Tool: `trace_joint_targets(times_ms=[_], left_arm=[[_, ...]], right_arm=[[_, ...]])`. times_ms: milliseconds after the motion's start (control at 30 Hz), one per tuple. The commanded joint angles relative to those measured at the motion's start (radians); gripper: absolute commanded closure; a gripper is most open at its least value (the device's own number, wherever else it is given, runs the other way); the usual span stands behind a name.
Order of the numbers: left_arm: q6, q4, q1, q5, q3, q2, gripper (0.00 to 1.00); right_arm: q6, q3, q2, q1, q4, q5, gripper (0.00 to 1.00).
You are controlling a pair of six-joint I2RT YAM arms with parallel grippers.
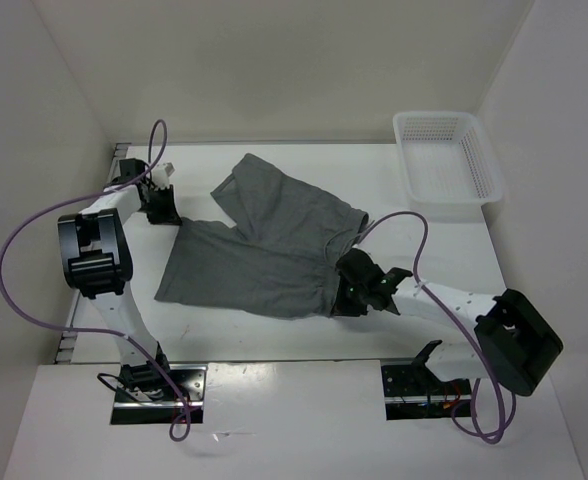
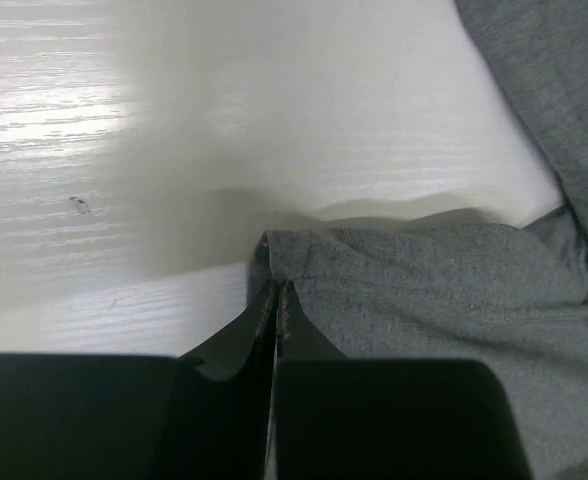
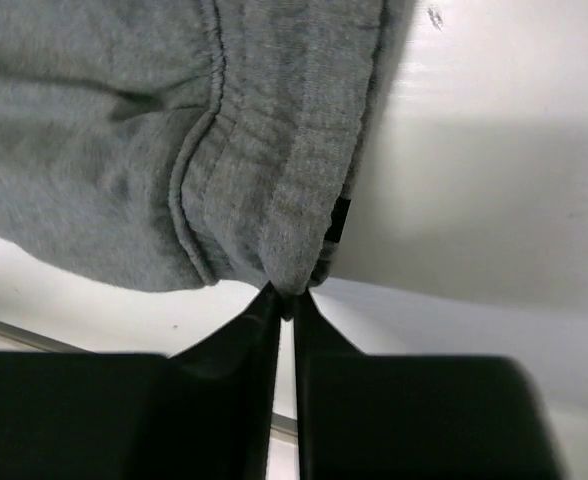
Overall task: Fold and stack the shorts
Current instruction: Fold the shorts
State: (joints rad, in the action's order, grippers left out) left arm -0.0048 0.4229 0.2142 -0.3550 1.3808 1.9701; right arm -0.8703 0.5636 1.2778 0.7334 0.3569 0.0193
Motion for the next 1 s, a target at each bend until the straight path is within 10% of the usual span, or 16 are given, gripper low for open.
trace_joint_targets(times_ms=[0, 400, 433, 467, 667, 967], left_arm=[[0.005, -0.059, 0.008, 0.017, 0.037, 0.0, 1.0], [0.005, -0.079, 0.008, 0.062, 0.06, 0.042, 0.98], [0.005, -0.079, 0.008, 0.062, 0.06, 0.058, 0.96], [0.005, -0.088, 0.008, 0.062, 0.06, 0.071, 0.94], [0.005, -0.056, 0.008, 0.053, 0.046, 0.056, 0.6], [0.005, 0.151, 0.03, 0.241, -0.228, -0.263, 0.41]], right_arm=[[0.013, 0.009, -0.035, 0.008, -0.052, -0.024, 0.97], [-0.03, 0.039, -0.088, -0.029, 0.109, 0.041, 0.97], [-0.009, 0.059, -0.075, -0.029, 0.099, 0.041, 0.88], [0.0, 0.068, -0.064, -0.029, 0.099, 0.041, 0.56], [0.056, 0.096, -0.055, -0.029, 0.05, 0.05, 0.31], [0.088, 0.127, 0.15, -0.029, -0.004, 0.068, 0.47]])
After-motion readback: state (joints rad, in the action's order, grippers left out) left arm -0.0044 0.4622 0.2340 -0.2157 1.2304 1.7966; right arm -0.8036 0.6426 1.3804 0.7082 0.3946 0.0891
